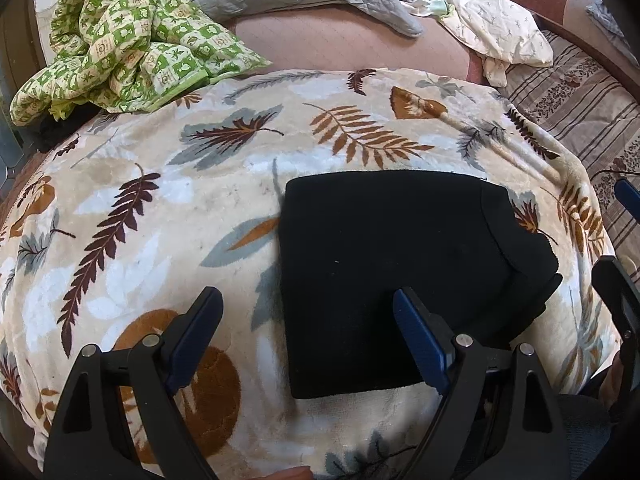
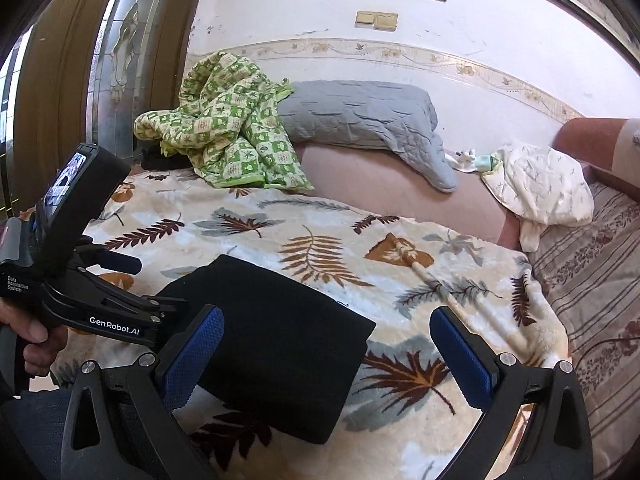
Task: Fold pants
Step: 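Open the left gripper and lift both grippers away from the folded pants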
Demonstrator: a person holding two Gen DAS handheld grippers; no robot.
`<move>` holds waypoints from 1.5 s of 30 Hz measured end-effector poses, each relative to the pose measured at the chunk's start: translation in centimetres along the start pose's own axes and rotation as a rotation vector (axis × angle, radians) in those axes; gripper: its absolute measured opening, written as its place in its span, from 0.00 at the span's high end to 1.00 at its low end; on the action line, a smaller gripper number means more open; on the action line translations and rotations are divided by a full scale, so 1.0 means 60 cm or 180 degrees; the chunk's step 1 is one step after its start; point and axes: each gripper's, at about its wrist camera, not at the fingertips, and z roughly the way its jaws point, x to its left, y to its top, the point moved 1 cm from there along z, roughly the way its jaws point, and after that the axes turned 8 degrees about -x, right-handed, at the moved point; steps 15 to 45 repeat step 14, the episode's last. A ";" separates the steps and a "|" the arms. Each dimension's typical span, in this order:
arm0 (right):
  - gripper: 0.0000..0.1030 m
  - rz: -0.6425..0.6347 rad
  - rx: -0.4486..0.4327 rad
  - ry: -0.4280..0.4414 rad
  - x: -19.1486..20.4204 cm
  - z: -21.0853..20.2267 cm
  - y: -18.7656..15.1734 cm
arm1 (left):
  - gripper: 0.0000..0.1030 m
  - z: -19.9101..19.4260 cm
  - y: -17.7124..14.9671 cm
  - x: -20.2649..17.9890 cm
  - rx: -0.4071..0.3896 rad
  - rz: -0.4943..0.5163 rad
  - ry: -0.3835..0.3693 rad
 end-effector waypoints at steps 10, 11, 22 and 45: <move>0.00 0.0012 0.0005 -0.0019 -0.006 -0.006 0.001 | 0.00 -0.011 -0.002 -0.008 -0.0156 0.0066 0.0055; 0.00 0.0006 0.0005 -0.0020 -0.006 -0.007 0.002 | 0.00 -0.009 -0.003 -0.007 -0.0143 0.0080 0.0055; 0.00 0.0007 0.0007 -0.0021 -0.008 -0.006 0.001 | 0.00 -0.007 -0.007 -0.010 -0.0126 0.0139 0.0106; 0.00 0.0007 0.0007 -0.0021 -0.008 -0.006 0.001 | 0.00 -0.007 -0.007 -0.010 -0.0126 0.0139 0.0106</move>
